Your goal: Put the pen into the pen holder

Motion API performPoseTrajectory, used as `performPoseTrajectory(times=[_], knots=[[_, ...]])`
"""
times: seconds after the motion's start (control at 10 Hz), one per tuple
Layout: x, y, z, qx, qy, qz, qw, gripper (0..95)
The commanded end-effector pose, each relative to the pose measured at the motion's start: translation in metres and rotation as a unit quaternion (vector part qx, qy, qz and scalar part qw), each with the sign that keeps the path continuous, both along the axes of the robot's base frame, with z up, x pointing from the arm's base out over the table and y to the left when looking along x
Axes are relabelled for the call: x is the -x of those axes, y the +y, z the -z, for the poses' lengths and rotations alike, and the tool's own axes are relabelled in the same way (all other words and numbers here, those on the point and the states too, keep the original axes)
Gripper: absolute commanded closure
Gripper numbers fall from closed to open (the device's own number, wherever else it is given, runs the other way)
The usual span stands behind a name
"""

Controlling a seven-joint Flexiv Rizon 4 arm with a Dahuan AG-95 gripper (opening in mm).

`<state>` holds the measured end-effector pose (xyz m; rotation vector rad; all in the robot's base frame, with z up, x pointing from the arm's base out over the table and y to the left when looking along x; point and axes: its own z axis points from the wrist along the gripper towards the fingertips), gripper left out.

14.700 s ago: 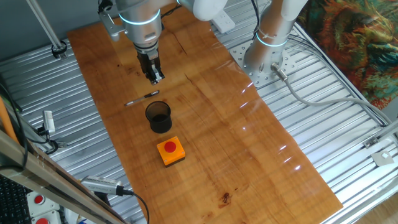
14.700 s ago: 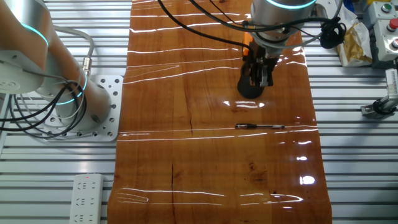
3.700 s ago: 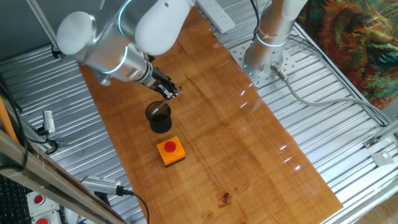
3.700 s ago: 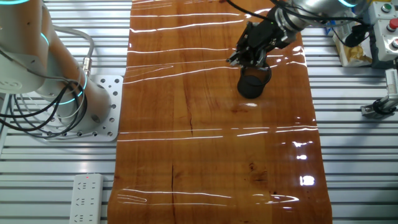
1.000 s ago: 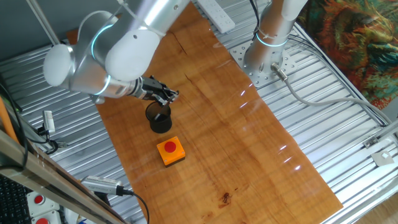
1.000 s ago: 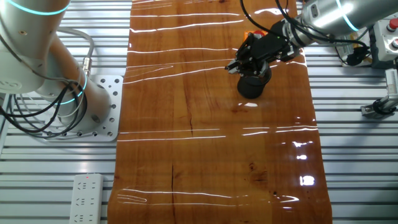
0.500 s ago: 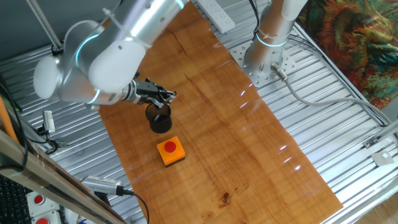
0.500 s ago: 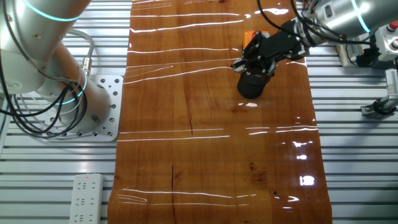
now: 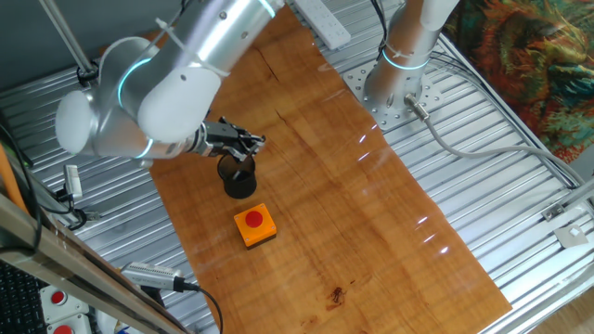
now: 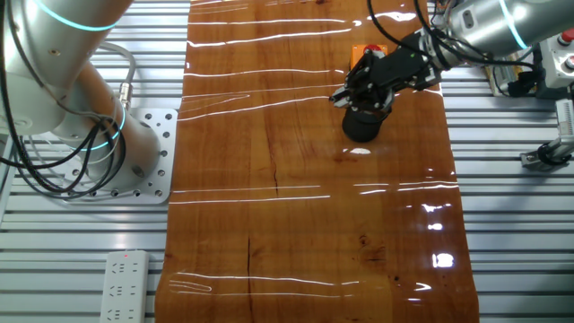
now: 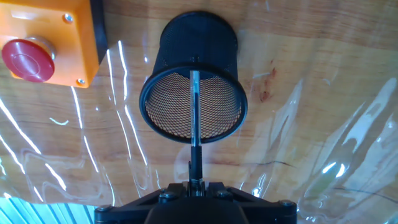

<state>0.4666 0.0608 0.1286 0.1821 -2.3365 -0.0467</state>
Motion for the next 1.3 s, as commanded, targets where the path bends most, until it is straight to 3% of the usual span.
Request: performPoseTrajectory(times=[0.1, 0.4, 1.3], knots=[[-0.003, 0.0, 0.0, 0.001, 0.002, 0.0, 1.0, 95.0], [-0.014, 0.002, 0.0, 0.003, 0.005, -0.002, 1.0, 95.0], [-0.016, 0.001, 0.006, -0.003, 0.015, -0.009, 0.9998, 95.0]])
